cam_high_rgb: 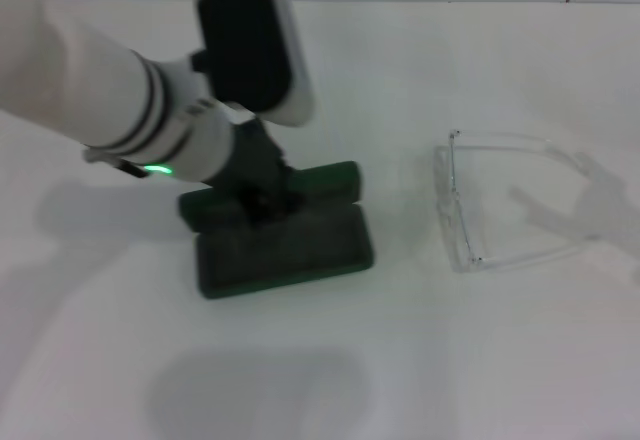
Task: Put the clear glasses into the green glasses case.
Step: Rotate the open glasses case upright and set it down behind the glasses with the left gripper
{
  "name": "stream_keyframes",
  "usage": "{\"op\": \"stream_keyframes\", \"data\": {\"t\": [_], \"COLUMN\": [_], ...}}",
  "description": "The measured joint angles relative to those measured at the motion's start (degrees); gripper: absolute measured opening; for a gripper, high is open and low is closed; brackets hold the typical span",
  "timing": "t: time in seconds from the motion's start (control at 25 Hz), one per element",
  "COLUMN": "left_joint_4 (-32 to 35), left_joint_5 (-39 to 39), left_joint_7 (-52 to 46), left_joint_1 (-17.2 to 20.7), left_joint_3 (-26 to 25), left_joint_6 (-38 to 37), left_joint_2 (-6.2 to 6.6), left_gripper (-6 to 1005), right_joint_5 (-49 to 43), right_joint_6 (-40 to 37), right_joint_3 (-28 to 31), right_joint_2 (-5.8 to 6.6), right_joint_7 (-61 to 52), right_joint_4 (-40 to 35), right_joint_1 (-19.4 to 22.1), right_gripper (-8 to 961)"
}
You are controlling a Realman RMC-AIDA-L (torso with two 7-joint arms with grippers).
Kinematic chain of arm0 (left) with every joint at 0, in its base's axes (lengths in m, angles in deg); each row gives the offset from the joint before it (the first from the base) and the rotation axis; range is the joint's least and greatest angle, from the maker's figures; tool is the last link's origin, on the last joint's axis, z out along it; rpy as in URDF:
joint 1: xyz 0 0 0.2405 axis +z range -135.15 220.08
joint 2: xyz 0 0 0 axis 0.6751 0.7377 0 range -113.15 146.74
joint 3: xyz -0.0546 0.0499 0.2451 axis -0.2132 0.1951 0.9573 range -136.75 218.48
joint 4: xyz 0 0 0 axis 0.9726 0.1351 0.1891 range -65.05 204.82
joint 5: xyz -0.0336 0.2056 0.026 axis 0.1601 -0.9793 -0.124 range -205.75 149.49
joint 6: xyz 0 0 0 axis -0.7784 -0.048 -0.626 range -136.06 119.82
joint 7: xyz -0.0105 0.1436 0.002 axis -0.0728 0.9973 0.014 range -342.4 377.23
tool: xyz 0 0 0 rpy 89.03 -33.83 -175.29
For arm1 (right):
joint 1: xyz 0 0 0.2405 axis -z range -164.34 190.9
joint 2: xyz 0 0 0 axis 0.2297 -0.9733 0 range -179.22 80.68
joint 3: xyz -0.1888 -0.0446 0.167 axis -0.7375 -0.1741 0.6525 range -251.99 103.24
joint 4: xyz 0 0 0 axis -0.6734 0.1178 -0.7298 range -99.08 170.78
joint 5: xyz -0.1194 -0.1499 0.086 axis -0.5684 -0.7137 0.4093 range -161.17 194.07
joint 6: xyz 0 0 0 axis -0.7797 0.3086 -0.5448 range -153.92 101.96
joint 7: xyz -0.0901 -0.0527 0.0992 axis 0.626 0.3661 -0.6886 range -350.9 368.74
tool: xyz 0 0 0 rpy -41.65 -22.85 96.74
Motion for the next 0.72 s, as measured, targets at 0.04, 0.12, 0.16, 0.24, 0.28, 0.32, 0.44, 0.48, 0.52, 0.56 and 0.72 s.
{"op": "stream_keyframes", "data": {"t": [0.04, 0.12, 0.16, 0.24, 0.28, 0.32, 0.44, 0.48, 0.52, 0.56, 0.72], "left_joint_4": [1.0, 2.1, 2.3, 2.2, 1.9, 1.5, 0.1, -0.7, -1.3, -2.3, -6.6], "left_joint_5": [0.1, 0.0, -0.2, -0.8, -0.9, -1.1, -1.2, -1.2, -1.2, -1.2, -1.2], "left_joint_7": [-0.5, -1.0, -1.1, -1.5, -1.8, -2.2, -2.8, -3.0, -3.1, -3.5, -4.8], "left_joint_1": [0.4, 0.8, 0.7, 0.1, -0.4, -1.1, -2.8, -3.6, -4.2, -4.9, -8.5], "left_joint_3": [2.0, 4.9, 6.3, 8.4, 9.2, 9.9, 11.1, 11.8, 12.2, 12.8, 14.7], "left_joint_6": [1.5, 4.1, 5.3, 6.8, 7.4, 8.2, 10.3, 11.2, 11.8, 12.5, 14.8], "left_joint_2": [-0.01, -0.01, -0.02, -0.03, -0.04, -0.04, -0.1, -0.12, -0.13, -0.14, -0.22], "left_gripper": [207, 210, 212, 216, 218, 220, 226, 228, 229, 231, 239], "right_joint_5": [0.0, 0.0, 0.0, 0.0, 0.0, 0.0, 0.0, 0.0, 0.0, 0.0, 0.2], "right_joint_6": [0.0, 0.0, 0.0, -0.3, -0.3, -0.4, -0.6, -0.7, -0.7, -0.8, -0.9], "right_joint_3": [0.0, 0.0, 0.0, 0.0, 0.0, 0.2, 0.6, 0.6, 0.6, 0.6, 0.6], "right_joint_2": [0.0, -0.01, -0.04, -0.07, -0.06, -0.05, 0.0, 0.0, 0.0, 0.0, -0.01], "right_joint_7": [0.1, 0.4, 0.7, 1.3, 1.3, 1.4, 2.3, 2.6, 2.8, 3.0, 3.5], "right_joint_4": [0.0, 0.1, 0.3, 0.9, 1.1, 1.3, 2.0, 2.1, 2.3, 2.6, 3.1], "right_joint_1": [0.1, 0.4, 0.5, 0.9, 1.0, 1.1, 1.7, 1.8, 2.0, 2.1, 2.6], "right_gripper": [841, 840, 839, 838, 837, 837, 835, 834, 834, 833, 831]}}
